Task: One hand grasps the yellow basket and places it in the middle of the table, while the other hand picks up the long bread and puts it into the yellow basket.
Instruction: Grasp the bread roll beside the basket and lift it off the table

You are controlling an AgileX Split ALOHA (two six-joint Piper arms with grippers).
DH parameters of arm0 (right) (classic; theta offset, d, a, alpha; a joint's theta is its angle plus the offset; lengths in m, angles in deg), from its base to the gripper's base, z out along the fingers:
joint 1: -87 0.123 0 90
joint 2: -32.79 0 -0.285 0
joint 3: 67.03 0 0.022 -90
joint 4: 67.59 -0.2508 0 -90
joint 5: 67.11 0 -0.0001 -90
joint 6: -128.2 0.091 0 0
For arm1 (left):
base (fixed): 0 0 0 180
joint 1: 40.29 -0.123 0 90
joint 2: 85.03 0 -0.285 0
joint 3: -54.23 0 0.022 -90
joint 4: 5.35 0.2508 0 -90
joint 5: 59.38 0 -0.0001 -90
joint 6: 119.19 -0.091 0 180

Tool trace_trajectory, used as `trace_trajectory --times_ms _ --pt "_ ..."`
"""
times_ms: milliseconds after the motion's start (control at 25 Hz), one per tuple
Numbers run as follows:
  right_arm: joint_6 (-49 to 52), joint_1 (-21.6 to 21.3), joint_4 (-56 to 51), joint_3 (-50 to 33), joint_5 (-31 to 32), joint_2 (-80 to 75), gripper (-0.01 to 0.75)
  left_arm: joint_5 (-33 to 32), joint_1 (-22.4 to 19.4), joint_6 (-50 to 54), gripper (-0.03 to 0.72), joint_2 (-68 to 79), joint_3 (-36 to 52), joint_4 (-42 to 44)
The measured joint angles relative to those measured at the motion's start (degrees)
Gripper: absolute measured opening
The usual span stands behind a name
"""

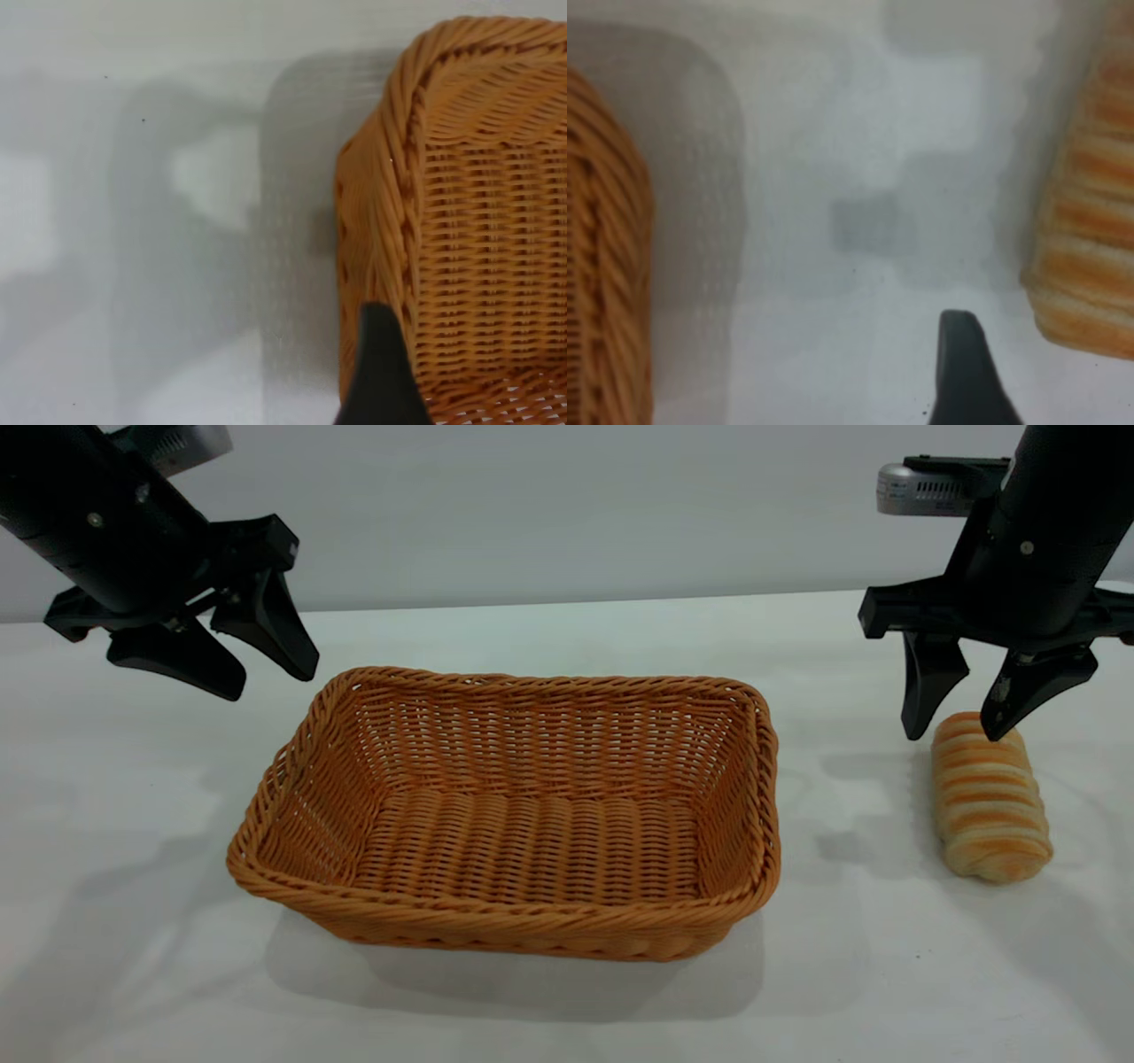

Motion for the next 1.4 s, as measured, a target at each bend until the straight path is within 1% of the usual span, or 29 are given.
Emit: trace_trajectory --times_ms 200,400,640,720,840,960,1040,1240,1400 --pt "-0.19 -0.31 0.42 0.06 0.06 -1.09 0.505 0.06 1.35 -1.52 0.572 0.00 0.00 0.00" --pt "-0.19 -0.36 2.78 0.06 0.06 -1.09 0.505 0.30 1.38 -1.80 0.572 0.00 0.00 0.06" --pt "-0.34 -0.36 3.08 0.06 0.36 -1.09 0.511 0.30 1.38 -1.86 0.572 0.00 0.00 0.12" --pt "-1.57 -0.36 3.08 0.06 0.36 -1.19 0.538 0.30 1.38 -1.86 0.572 0.00 0.00 0.12" --pt "-2.81 -0.36 2.77 0.06 0.36 -1.60 0.621 0.30 1.38 -1.86 0.572 0.00 0.00 0.12" --pt "-3.12 -0.36 2.46 0.06 0.01 -1.67 0.685 0.30 1.38 -1.86 0.572 0.00 0.00 0.12" --pt "-3.11 -0.36 2.41 0.06 -0.33 -1.67 0.699 0.30 1.38 -1.86 0.572 0.00 0.00 0.12" --pt "-3.11 -0.36 2.41 0.11 -2.59 -2.02 0.701 0.25 1.38 -1.86 0.572 0.00 0.00 0.17" --pt "-3.11 -0.36 2.34 0.28 -2.72 -4.36 0.701 0.12 1.38 -1.85 0.572 0.00 0.00 0.17"
